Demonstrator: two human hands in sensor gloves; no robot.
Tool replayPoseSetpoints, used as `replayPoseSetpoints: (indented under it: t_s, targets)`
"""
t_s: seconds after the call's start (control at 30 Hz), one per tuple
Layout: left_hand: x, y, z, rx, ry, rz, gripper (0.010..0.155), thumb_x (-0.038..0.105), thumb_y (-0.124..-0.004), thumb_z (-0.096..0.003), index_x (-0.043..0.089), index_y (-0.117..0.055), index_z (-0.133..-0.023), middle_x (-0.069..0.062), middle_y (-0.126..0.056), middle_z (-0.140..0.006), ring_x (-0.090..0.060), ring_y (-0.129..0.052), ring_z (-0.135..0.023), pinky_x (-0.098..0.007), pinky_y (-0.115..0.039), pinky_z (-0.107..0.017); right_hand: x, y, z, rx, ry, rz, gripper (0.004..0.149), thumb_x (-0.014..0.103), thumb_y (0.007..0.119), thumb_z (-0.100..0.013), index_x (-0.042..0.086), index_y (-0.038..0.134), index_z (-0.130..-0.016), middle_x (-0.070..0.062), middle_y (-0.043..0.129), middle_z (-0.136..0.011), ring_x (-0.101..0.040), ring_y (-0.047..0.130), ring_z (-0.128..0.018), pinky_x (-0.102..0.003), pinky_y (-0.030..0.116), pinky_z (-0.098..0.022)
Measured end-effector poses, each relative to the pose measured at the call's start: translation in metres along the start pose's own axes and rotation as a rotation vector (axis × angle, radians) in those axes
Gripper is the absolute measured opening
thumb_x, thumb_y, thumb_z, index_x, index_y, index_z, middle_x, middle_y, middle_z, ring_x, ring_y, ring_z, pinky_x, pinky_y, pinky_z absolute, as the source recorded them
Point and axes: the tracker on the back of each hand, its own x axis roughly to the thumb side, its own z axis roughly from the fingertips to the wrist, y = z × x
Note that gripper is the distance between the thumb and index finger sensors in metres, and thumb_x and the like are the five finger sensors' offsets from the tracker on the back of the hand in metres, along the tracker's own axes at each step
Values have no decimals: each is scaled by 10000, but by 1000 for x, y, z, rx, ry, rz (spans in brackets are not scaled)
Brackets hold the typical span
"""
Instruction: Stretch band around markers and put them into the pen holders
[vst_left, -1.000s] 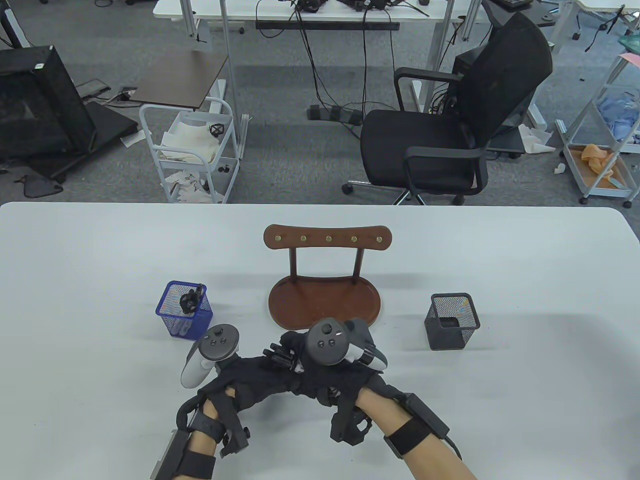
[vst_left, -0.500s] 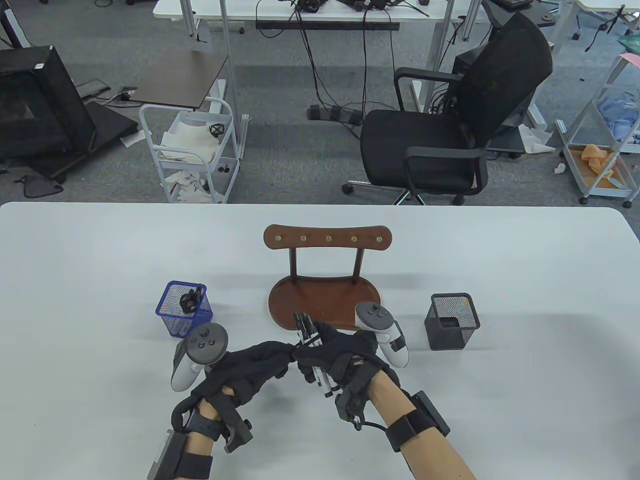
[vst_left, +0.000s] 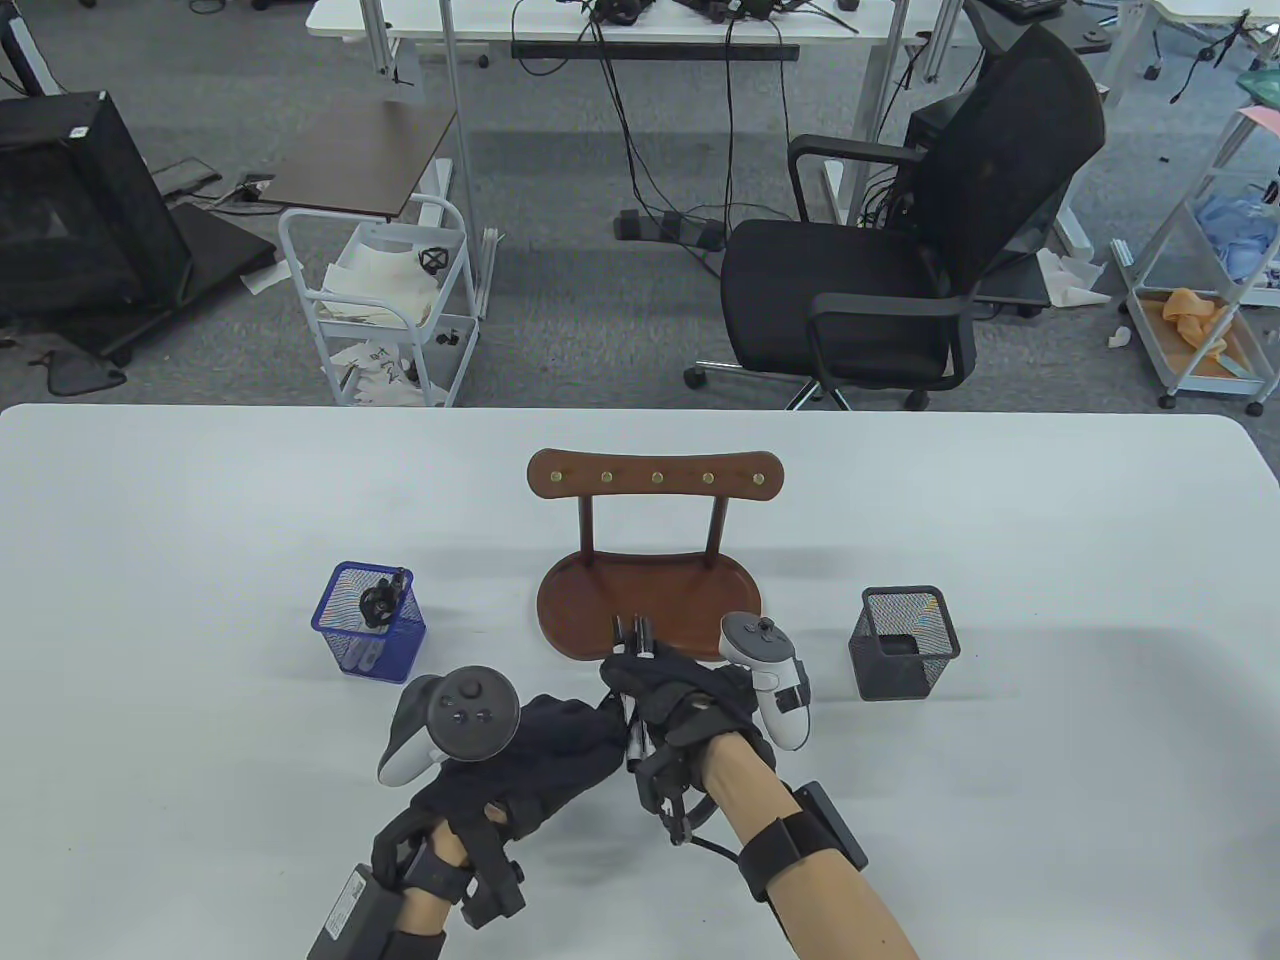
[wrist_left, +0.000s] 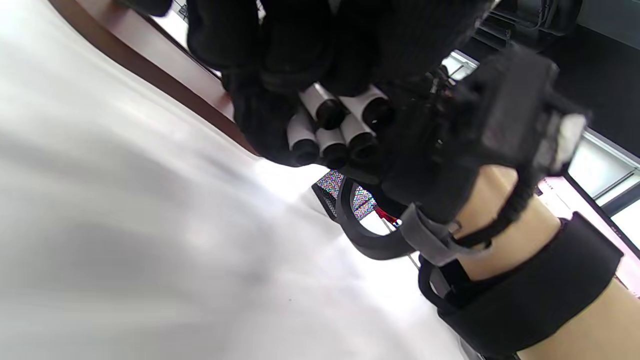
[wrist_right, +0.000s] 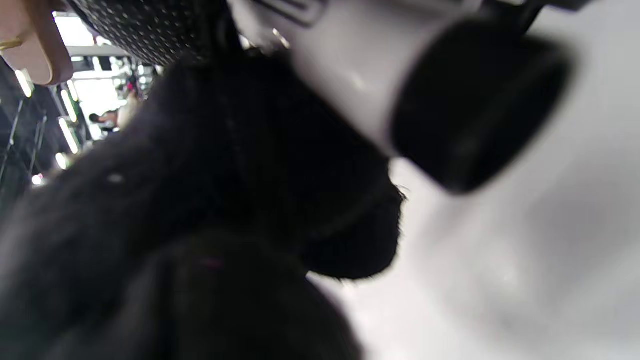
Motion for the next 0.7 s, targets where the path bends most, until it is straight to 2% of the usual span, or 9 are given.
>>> replayPoseSetpoints:
  t_s: [0.07,0.23,0.37,0.43,0.5,0.57,0.7]
  targets:
    - [2,-1,0,-7,-11,-23,463,420,-686,-627,169,-719,-1015,-102,-858,-931,-396,-681,-968,-720,-415,-783,0,-2,2,-31,9,5,566,377,814,-568,159,500,-986,-30,695,-914,-105,991,-567,-387,925,-536]
    - [-6,-1,-2,-49,-44,107,474,416,-669,-633,169,-717,-1035,-89,-839,-1010,-409,-653,-1013,-714,-410,-786,1,-13,7,-80,6,-66,481,372,800,-579,190,551,-948,-11,733,-891,-116,1012,-573,-399,930,-545]
    - [-15,3,1,-35,-30,170,514,432,-641,-633,140,-730,-1047,-98,-864,-1024,-425,-678,-1009,-714,-438,-776,3,-17,13,-89,-26,-72,448,363,825,-565,214,598,-921,-2,763,-881,-163,1028,-604,-429,923,-547]
    - [-20,5,2,-30,-29,235,537,433,-632,-635,115,-729,-1057,-123,-866,-1034,-433,-693,-999,-714,-448,-771,5,-18,16,-79,-56,-30,439,354,833,-569,223,603,-919,1,759,-892,-187,1021,-645,-444,908,-565]
    - [-26,6,3,-30,-9,264,547,437,-631,-637,105,-736,-1059,-136,-875,-1044,-440,-718,-984,-712,-471,-764,10,-17,20,-121,-146,108,430,364,842,-555,245,625,-907,19,775,-899,-188,1031,-656,-438,915,-562]
    - [-30,7,3,-5,6,293,543,431,-630,-637,100,-741,-1053,-138,-886,-1037,-436,-741,-970,-709,-492,-756,12,-14,25,-147,-189,159,423,359,849,-550,255,637,-902,7,779,-950,-192,1028,-668,-444,909,-567]
    - [-37,6,3,19,3,424,542,409,-623,-643,96,-699,-1078,-156,-824,-1092,-456,-713,-982,-713,-484,-753,16,-3,32,-163,-268,282,420,363,855,-542,258,649,-893,5,835,-914,-191,1035,-672,-443,912,-561]
